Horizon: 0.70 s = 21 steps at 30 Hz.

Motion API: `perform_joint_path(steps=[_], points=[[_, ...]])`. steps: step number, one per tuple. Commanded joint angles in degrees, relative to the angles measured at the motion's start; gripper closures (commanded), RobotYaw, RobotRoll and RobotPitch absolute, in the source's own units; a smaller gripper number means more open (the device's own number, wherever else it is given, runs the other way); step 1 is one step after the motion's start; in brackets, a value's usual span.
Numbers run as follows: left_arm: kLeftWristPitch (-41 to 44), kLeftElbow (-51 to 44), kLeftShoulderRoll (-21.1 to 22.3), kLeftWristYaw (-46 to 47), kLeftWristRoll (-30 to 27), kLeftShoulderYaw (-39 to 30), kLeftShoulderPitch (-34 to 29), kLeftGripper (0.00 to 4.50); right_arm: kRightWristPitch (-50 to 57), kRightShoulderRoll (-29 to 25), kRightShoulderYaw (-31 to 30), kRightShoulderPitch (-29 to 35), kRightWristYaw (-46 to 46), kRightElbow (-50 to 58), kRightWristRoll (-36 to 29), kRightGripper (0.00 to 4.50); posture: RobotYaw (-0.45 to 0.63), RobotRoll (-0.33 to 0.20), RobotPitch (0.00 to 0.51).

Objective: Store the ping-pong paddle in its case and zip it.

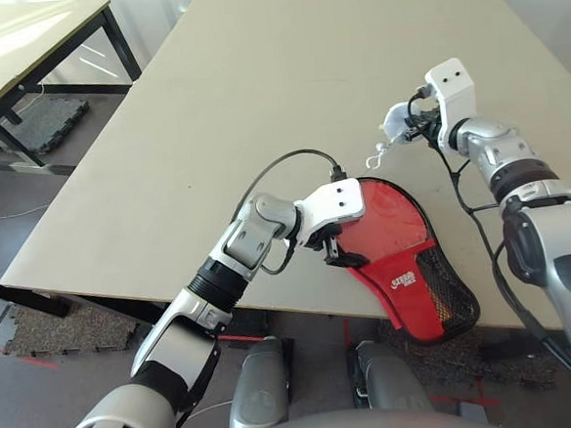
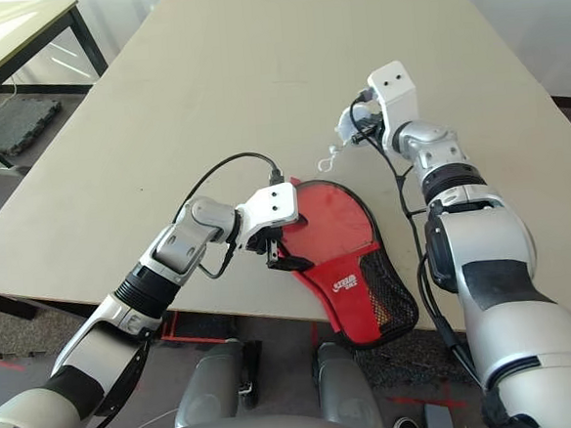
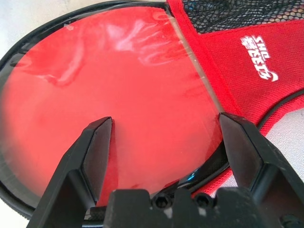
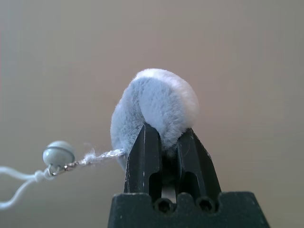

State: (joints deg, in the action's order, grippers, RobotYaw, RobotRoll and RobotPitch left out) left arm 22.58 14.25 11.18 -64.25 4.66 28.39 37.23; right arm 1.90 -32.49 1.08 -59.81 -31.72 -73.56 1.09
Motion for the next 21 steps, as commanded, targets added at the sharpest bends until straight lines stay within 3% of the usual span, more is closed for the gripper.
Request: perform_joint_path(steps=[1, 7, 15, 21], points=[[-0.1, 3.5, 0.1, -0.2, 0.9, 2.8, -0.7, 0.0, 0.0, -3.9, 1.9, 2.7, -2.3, 1.7, -0.6, 4.44, 0.13, 0.0, 0.123], [-2.4, 6.5, -0.7, -0.7, 1.0, 3.1, 0.5, 0.0, 3.6, -8.4, 3.6, 10.2, -9.7, 8.7, -2.8, 4.44, 0.07, 0.0, 0.124], [-6.1, 12.2, -2.4, -1.0, 1.3, 3.2, 3.1, 0.0, 18.7, -16.0, 5.7, 32.0, -21.4, 37.6, -9.2, 4.44, 0.01, 0.0, 0.126], [-8.0, 15.2, -3.2, -1.1, 1.5, 2.9, 4.5, 0.0, 29.5, -19.4, 7.4, 42.7, -26.0, 54.4, -15.6, 4.44, 0.0, 0.0, 0.122]])
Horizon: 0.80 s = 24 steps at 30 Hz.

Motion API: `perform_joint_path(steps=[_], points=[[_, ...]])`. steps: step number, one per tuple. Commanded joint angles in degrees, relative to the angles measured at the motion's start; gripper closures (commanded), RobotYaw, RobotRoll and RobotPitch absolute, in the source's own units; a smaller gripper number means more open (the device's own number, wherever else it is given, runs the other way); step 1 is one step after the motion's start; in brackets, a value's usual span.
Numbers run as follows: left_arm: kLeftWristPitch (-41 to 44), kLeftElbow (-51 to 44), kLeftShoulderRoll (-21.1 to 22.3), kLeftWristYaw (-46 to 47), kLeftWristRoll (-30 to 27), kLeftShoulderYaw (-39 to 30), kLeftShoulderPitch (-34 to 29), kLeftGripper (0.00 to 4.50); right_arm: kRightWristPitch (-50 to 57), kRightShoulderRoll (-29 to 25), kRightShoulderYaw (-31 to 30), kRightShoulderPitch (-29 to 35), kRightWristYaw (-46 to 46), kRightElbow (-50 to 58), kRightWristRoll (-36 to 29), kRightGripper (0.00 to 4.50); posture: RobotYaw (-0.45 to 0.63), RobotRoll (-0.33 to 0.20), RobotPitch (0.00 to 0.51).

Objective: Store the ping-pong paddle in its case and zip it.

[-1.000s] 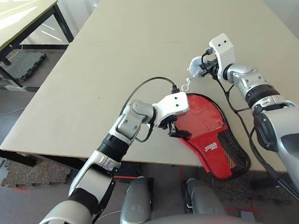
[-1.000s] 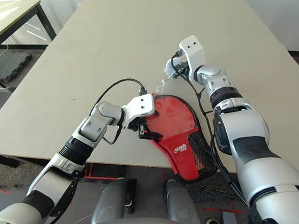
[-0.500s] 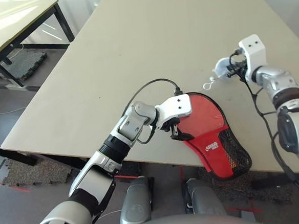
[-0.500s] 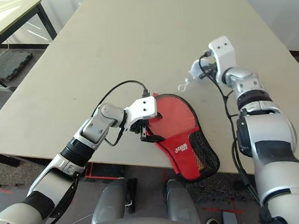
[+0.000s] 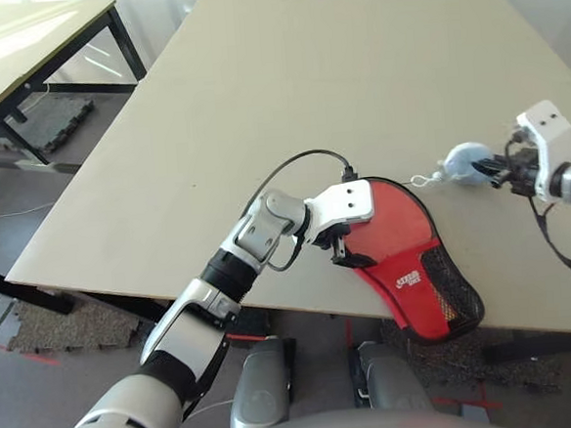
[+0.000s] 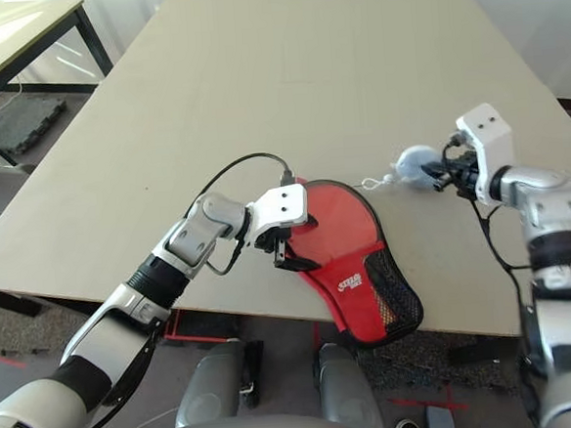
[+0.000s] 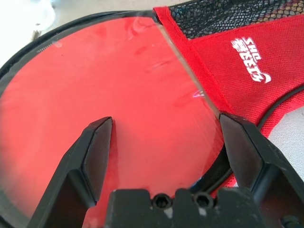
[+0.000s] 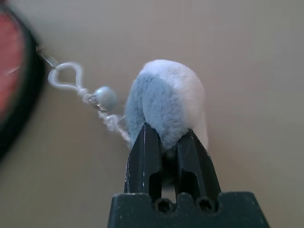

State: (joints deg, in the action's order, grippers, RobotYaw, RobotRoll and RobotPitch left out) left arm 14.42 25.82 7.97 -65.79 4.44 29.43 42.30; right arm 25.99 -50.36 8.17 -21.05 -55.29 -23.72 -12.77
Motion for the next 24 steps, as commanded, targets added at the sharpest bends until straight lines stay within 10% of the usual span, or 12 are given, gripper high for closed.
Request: perform_joint_path(steps=[1, 24], points=[[-0.1, 4.0, -0.1, 0.5, 1.8, 1.7, -0.4, 0.0, 6.7, -2.1, 0.6, 5.4, -3.0, 6.5, -2.7, 4.44, 0.0, 0.0, 0.122], [-1.6, 7.0, -1.8, 2.1, 2.1, 0.8, 0.2, 0.0, 18.4, -16.8, -3.4, 29.9, -19.4, 24.4, -12.8, 4.45, 0.0, 0.0, 0.119]])
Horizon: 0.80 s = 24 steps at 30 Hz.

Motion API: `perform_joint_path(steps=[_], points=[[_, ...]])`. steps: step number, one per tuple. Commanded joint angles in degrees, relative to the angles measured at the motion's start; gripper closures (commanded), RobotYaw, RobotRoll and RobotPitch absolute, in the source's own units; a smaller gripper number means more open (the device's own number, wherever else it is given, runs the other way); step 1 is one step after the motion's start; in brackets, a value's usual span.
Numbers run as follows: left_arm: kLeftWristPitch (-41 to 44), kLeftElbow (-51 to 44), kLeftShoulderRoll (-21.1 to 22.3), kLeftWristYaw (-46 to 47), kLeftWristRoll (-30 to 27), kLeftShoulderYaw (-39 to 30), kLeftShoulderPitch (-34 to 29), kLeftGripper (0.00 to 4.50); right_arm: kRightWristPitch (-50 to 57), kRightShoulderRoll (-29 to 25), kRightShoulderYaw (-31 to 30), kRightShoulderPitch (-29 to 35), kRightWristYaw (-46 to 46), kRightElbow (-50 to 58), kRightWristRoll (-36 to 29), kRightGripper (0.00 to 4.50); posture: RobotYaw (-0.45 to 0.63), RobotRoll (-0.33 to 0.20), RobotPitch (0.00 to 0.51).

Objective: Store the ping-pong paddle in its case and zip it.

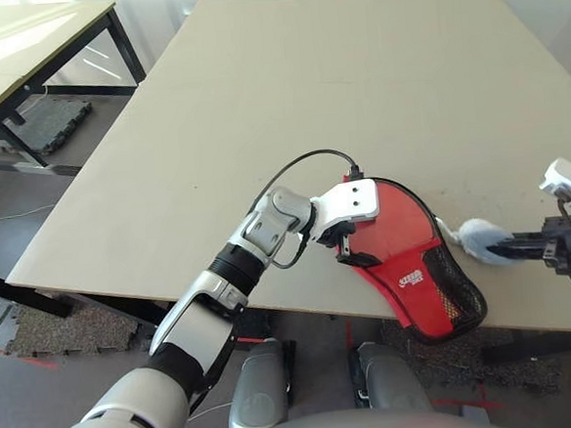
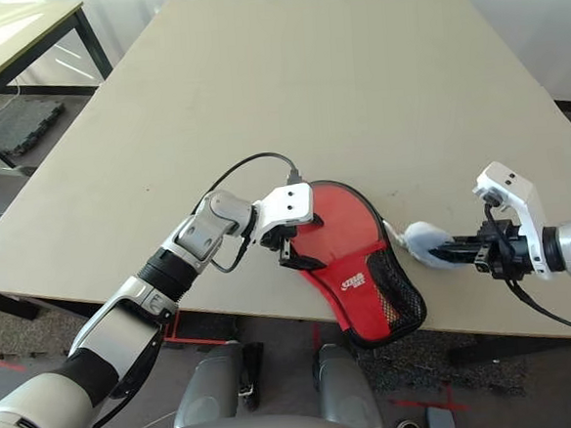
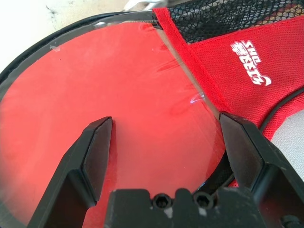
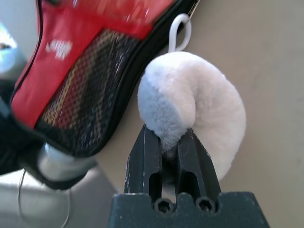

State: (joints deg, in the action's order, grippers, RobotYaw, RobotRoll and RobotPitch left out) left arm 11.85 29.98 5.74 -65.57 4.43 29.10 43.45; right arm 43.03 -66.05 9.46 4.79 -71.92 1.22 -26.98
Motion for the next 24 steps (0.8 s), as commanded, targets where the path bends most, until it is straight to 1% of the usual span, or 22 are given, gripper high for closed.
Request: perform_joint_path(steps=[1, 5, 9, 12, 17, 21, 24], points=[[0.9, 2.9, 0.4, 1.9, 2.1, 1.1, -0.9, 0.0, 1.6, -1.5, -5.1, 4.9, -3.3, -0.3, 1.2, 4.45, 0.0, 0.0, 0.119], [0.7, 3.3, 0.2, 2.1, 2.2, 1.0, -0.7, 0.0, 2.0, -2.3, -6.1, 9.1, -4.6, 0.9, 0.7, 4.45, 0.01, 0.0, 0.114], [0.5, 3.5, 0.1, 2.2, 2.3, 1.0, -0.7, 0.0, 1.3, -3.0, -5.8, 12.4, -5.7, -0.5, 0.9, 4.46, 0.0, 0.0, 0.112], [0.4, 3.7, 0.0, 2.2, 2.3, 1.0, -0.6, 0.0, -1.2, -4.0, -6.3, 14.5, -6.1, -2.9, 2.9, 4.46, 0.0, 0.0, 0.111], [0.2, 4.2, -0.3, 2.5, 2.3, 1.0, -0.3, 0.0, -6.1, -5.2, -7.5, 16.1, -7.2, -9.1, 5.9, 4.47, 0.0, 0.0, 0.112], [0.1, 4.6, -0.6, 2.8, 2.2, 0.8, -0.2, 0.0, -11.6, -6.7, -11.2, 17.5, -7.4, -16.6, 10.7, 4.49, 0.0, 0.0, 0.114], [0.0, 4.6, -0.5, 2.9, 2.1, 0.8, -0.3, 0.0, -13.3, -6.3, -11.4, 17.5, -7.6, -18.8, 10.8, 4.5, 0.0, 0.0, 0.114]])
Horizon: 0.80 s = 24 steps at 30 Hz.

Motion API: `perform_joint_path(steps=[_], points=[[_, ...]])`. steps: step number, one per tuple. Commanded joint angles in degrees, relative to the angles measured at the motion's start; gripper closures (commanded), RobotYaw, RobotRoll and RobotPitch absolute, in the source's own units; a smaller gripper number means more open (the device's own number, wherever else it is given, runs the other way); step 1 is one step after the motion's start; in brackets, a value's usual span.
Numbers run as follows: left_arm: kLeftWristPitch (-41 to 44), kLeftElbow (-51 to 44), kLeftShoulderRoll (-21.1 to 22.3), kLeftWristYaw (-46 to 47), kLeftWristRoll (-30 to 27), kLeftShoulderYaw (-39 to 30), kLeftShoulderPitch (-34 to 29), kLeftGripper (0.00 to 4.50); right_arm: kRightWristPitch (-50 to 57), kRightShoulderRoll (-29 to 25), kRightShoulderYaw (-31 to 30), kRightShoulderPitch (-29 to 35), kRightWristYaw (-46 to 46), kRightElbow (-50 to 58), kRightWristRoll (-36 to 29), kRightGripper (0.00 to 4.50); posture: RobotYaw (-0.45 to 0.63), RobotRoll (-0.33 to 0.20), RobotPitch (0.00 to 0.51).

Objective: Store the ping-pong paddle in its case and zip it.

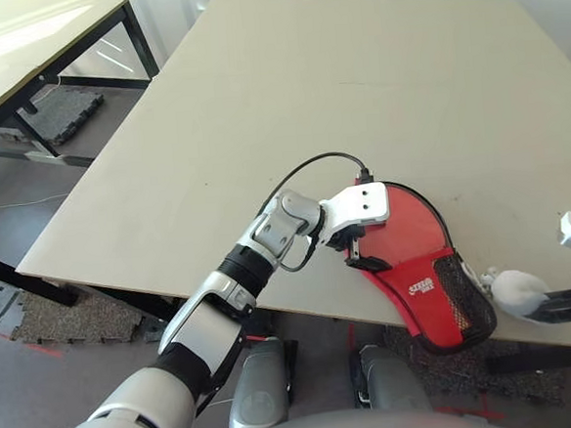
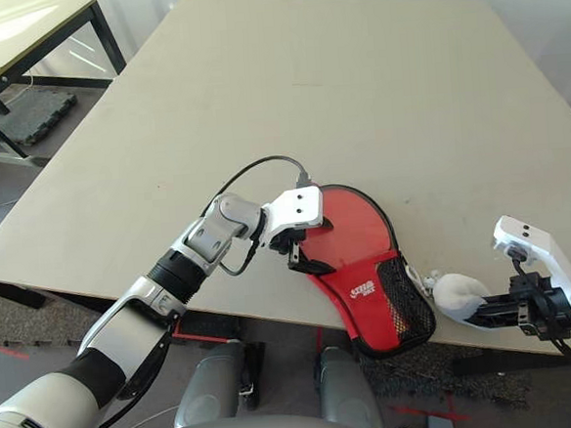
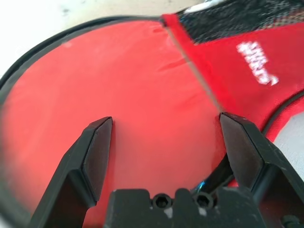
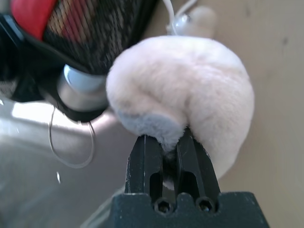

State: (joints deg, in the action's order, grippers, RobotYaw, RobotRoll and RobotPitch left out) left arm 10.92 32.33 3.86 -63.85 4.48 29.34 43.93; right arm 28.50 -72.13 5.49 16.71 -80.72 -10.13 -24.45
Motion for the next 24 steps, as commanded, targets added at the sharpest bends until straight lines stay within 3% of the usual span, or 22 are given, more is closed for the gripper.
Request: perform_joint_path(steps=[1, 2, 6, 14, 19, 24], points=[[0.9, 2.2, 1.4, 1.2, 2.0, 0.6, -0.8, 0.0, 1.0, -0.1, -7.2, 5.6, 1.4, -7.6, 8.0, 4.5, 0.0, 0.0, 0.114], [0.8, 2.3, 1.4, 1.2, 2.0, 0.6, -0.8, 0.0, 0.8, 0.0, -7.1, 5.4, 1.4, -7.8, 7.9, 4.5, 0.0, 0.0, 0.116], [0.7, 2.6, 1.3, 1.3, 1.8, 0.6, -0.6, 0.0, 9.3, 3.9, 4.2, -0.8, 1.1, -4.6, -4.3, 3.07, -0.01, 0.0, 0.116], [0.6, 2.5, 1.3, 1.1, 1.7, 0.0, -0.4, 0.0, 20.3, 3.0, 19.4, -10.7, 0.5, -4.1, -14.3, 0.05, 0.0, 0.0, 0.109], [-0.1, 0.9, 1.2, 2.2, 0.7, -1.8, -0.6, 0.0, 21.7, 10.5, 25.9, -24.4, 12.0, -5.2, -18.0, 0.05, 0.0, 0.0, 0.103], [5.2, -4.2, 1.5, 2.8, -3.4, -6.5, -1.1, 0.0, 17.8, 18.8, 24.0, -29.8, 20.9, -2.3, -16.0, 0.05, 0.02, 0.0, 0.098]])
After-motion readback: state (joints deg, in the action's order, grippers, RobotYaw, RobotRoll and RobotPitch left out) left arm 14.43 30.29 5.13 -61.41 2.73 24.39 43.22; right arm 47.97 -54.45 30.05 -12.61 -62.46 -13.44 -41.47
